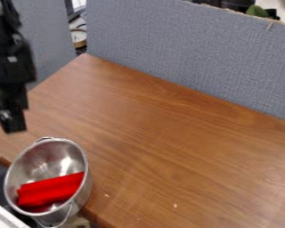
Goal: Put the red object in the metal pot
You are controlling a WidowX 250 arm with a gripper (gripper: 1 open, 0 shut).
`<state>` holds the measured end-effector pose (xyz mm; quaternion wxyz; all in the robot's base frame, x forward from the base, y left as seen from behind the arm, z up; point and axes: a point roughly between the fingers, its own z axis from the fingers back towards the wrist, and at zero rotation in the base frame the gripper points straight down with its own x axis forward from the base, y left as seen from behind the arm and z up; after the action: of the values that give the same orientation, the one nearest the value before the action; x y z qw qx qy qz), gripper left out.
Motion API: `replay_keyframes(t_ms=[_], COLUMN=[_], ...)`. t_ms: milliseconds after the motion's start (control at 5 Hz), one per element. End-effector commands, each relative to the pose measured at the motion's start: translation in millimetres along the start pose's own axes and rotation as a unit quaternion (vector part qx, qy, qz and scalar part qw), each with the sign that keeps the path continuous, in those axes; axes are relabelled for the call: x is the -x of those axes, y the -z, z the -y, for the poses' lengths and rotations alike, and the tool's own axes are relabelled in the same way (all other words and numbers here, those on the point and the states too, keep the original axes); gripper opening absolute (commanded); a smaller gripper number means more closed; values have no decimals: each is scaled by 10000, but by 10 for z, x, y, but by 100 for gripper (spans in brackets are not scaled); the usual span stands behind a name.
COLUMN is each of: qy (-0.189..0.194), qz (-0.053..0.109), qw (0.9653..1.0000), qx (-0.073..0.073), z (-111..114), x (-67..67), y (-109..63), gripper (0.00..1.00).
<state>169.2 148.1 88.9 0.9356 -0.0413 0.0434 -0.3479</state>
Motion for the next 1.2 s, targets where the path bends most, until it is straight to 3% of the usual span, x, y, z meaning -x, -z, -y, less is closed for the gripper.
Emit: replay_keyframes(t_ms=[0,200,400,600,800,1000], qy=[-1218,-2138,-2299,-2382,-2857,-3192], qz=[99,276,343,364,436,427], qw=[9924,9765,9726,9705,9573,9466], qx=[-154,-31,6,-94,-106,-158], z=[17,7,41,84,489,865], x=[-70,-108,-157,-188,-499,-775], y=[15,252,520,385,62,-117], gripper=[100,100,100,100,100,100])
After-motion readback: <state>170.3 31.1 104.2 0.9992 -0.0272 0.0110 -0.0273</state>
